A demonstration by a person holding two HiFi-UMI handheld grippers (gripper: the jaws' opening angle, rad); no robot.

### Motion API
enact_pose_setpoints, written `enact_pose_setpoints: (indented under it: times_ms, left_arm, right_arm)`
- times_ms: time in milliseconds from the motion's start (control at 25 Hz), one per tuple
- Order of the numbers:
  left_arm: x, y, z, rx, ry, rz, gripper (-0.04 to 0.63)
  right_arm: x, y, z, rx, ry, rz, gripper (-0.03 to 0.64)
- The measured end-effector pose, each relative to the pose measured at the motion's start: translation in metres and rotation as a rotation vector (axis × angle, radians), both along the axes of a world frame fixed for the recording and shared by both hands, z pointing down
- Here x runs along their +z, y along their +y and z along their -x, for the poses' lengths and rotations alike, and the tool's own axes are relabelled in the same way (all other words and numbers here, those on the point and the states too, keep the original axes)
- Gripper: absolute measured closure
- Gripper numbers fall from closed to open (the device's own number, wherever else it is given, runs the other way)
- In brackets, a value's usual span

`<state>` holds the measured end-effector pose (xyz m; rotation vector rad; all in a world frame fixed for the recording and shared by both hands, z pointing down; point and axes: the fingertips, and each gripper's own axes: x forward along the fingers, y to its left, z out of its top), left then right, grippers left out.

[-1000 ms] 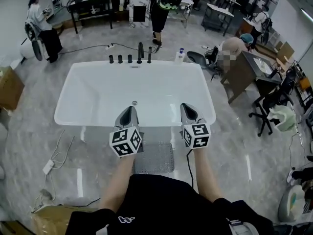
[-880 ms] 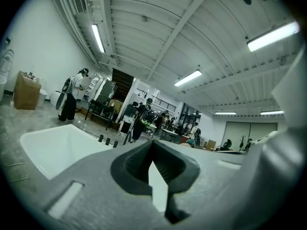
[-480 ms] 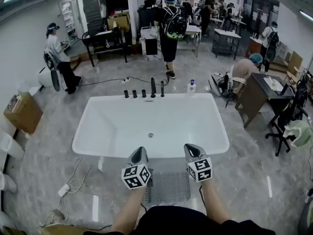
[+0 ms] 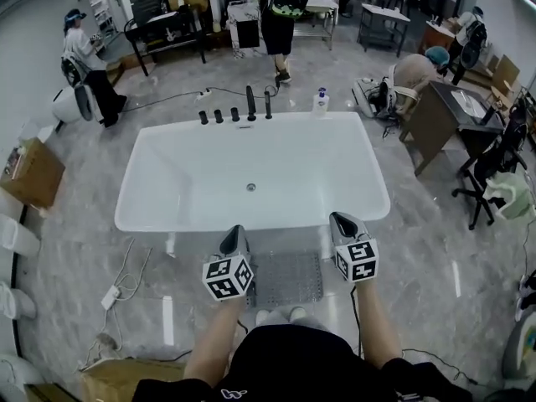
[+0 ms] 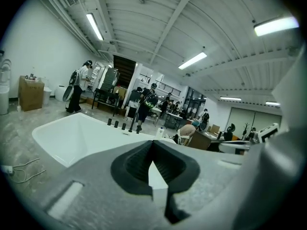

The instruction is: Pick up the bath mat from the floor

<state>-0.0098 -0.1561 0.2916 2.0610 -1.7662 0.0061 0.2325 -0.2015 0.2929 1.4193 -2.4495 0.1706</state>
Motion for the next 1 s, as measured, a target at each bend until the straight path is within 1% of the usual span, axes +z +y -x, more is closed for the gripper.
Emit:
enact_pose_setpoints:
  times_ms: [120,280,360,520,760,880,1000]
  left_arm:
    - [0.007,0.0,0.002,-0.004,-0.004,0.024,0.595]
    - [0.033,0.006,0.009,-0.017,0.004,0.096,0.595]
    - [0.045,0.006,0.009,-0.016,0.012,0.114,0.595]
    - [0.069,0.008,0.002,0.002,0.035,0.148,0.595]
    - [0.118,0.01,-0.007,0.023,0.013,0.242,0.595]
    - [0.139,0.01,-0.01,0.036,0.036,0.261,0.595]
    - [0.163,0.018,-0.017,0.063,0.026,0.284,0.595]
  right_arm:
    - [0.01,0.004,-0.004,0.006,-0.005,0.03,0.611]
    - [0.035,0.017,-0.002,0.006,-0.006,0.098,0.611]
    - [0.046,0.019,0.0,-0.009,0.006,0.116,0.611]
    - [0.067,0.03,0.003,-0.052,0.051,0.157,0.611]
    - [0.105,0.039,-0.004,-0.039,0.049,0.242,0.611]
    - [0.134,0.039,-0.006,-0.03,0.048,0.291,0.611]
    - [0.165,0.044,-0.008,-0.018,0.042,0.347,0.611]
